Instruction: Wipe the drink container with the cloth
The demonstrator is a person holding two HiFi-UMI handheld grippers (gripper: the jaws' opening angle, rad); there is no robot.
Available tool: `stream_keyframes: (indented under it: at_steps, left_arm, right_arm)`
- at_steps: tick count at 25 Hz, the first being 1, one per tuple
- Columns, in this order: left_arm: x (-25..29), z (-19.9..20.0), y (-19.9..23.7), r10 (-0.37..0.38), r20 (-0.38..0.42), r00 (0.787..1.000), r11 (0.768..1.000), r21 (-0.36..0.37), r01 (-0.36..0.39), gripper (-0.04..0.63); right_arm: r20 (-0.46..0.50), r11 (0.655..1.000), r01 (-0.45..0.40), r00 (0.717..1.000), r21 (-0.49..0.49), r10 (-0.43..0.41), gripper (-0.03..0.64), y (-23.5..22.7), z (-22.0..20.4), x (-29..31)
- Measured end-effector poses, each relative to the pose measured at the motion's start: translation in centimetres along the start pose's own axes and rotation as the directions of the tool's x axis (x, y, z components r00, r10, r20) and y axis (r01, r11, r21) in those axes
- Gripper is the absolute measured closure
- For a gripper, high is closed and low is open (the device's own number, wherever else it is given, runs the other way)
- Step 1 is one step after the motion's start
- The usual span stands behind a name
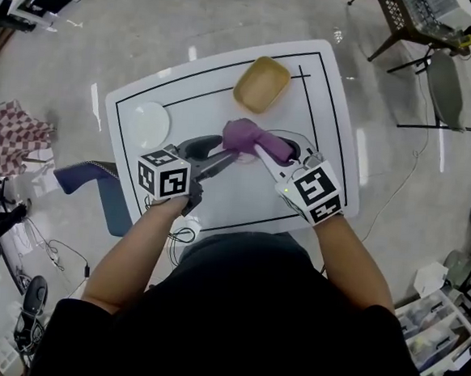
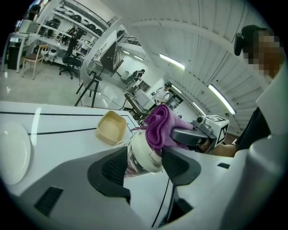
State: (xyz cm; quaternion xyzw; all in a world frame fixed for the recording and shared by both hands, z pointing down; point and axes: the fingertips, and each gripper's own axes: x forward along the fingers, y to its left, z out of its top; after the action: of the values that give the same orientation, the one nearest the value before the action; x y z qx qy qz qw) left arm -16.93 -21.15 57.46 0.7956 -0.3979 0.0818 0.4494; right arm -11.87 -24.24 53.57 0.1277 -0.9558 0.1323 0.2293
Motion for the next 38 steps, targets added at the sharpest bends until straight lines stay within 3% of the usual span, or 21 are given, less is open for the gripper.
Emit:
stream_keyframes:
  at_steps: [3, 11, 16, 21, 26, 32, 38]
  left_arm:
    - [0.0, 0.0, 0.0, 0.003, -0.005, 1.0, 1.0, 0.008, -0.003, 0.339]
    - [0.0, -0.1, 0.0, 0.007, -0.009, 1.0, 1.0, 0.011, -0.007, 0.337]
    - [-0.1, 0.2, -0.2, 0.026, -0.039, 0.999, 0.999, 0.042, -0.024, 0.337]
    - [-0.7, 2.1, -0.1, 0.012, 0.011, 1.0, 1.0, 0.019, -0.012, 0.33]
    - [-0.2, 3.2, -1.1, -0.004, -0.025, 1.0, 0.995, 0.103, 0.006, 0.322]
    - [1.9, 3.3, -1.8, 0.025, -0.127, 0.992, 0.975, 0.223, 0.003, 0.302]
    - [3.2, 2.6, -1.7, 0.079, -0.195, 0.978, 0.957, 0.288, -0.02, 0.304]
  right_arm:
    - [-0.001, 0.996, 0.072, 0.997, 0.059, -0.072, 0.528, -2.6, -0.6, -0.3]
    - [0.031, 0.984, 0.065, 0.997, 0.167, -0.071, 0.529, -3.2, -1.5, -0.1]
    - [0.079, 0.975, 0.097, 0.99, 0.199, -0.115, 0.529, -3.5, -1.5, -2.2]
    - [0.114, 0.964, 0.112, 0.983, 0.241, -0.143, 0.529, -2.5, -3.3, -6.1]
    - [0.103, 0.971, 0.077, 0.989, 0.227, -0.103, 0.529, 1.2, -6.6, -8.6]
    - [0.034, 0.982, -0.004, 0.999, 0.189, -0.003, 0.529, 7.5, -10.6, -7.9]
    - [0.035, 0.991, -0.046, 0.999, 0.123, 0.042, 0.529, 11.0, -9.7, -3.7]
